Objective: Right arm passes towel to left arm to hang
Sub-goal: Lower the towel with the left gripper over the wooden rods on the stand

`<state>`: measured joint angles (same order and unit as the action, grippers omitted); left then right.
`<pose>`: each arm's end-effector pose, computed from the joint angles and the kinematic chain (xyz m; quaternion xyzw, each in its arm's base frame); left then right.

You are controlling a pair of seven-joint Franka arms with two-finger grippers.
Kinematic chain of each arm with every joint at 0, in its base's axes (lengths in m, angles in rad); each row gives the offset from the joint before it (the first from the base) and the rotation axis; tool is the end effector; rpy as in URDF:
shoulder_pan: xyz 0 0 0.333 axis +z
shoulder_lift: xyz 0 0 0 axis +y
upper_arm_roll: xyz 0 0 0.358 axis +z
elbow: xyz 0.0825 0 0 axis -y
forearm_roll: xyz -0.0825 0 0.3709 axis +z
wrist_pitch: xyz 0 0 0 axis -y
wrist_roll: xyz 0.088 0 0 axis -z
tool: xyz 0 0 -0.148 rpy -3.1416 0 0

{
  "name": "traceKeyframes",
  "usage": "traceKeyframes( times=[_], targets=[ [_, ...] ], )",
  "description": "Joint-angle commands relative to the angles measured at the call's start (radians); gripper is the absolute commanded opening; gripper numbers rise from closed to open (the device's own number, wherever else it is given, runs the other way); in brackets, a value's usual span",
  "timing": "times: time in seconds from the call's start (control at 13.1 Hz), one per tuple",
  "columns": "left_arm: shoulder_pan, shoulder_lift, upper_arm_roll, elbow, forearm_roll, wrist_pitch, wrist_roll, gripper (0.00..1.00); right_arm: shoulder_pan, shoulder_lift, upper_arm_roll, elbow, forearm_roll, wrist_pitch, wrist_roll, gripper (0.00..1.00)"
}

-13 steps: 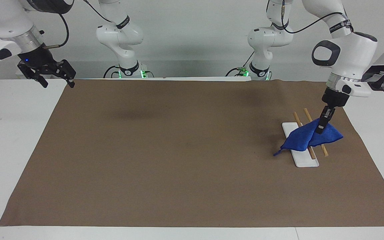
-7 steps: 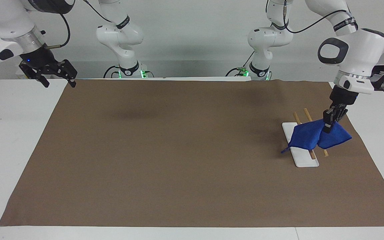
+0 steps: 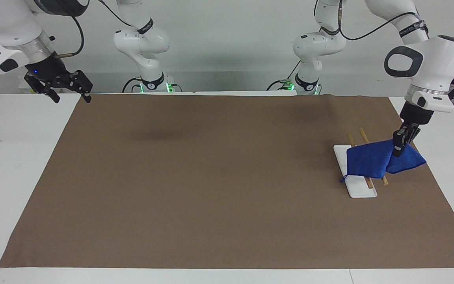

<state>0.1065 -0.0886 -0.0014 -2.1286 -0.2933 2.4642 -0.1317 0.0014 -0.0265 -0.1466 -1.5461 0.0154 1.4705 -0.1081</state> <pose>0.5578 0.0518 0.5050 0.9495 0.2056 0.2067 0.1162 0.5146 -0.0740 0.6422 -0.9995 0.0179 0.0233 0.0126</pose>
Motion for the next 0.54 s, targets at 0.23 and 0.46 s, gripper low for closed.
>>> traceKeyframes(
  times=[0.23, 0.46],
  targets=[
    [0.053, -0.028, -0.003, -0.076, 0.011, -0.011, 0.055, 0.03, -0.006, -0.001, 0.009, -0.002, -0.002, -0.024, 0.002, 1.0],
    [0.088, -0.039, -0.003, -0.103, 0.011, -0.01, 0.144, 0.12, -0.006, -0.001, 0.009, -0.002, -0.002, -0.025, 0.002, 1.0]
  ],
)
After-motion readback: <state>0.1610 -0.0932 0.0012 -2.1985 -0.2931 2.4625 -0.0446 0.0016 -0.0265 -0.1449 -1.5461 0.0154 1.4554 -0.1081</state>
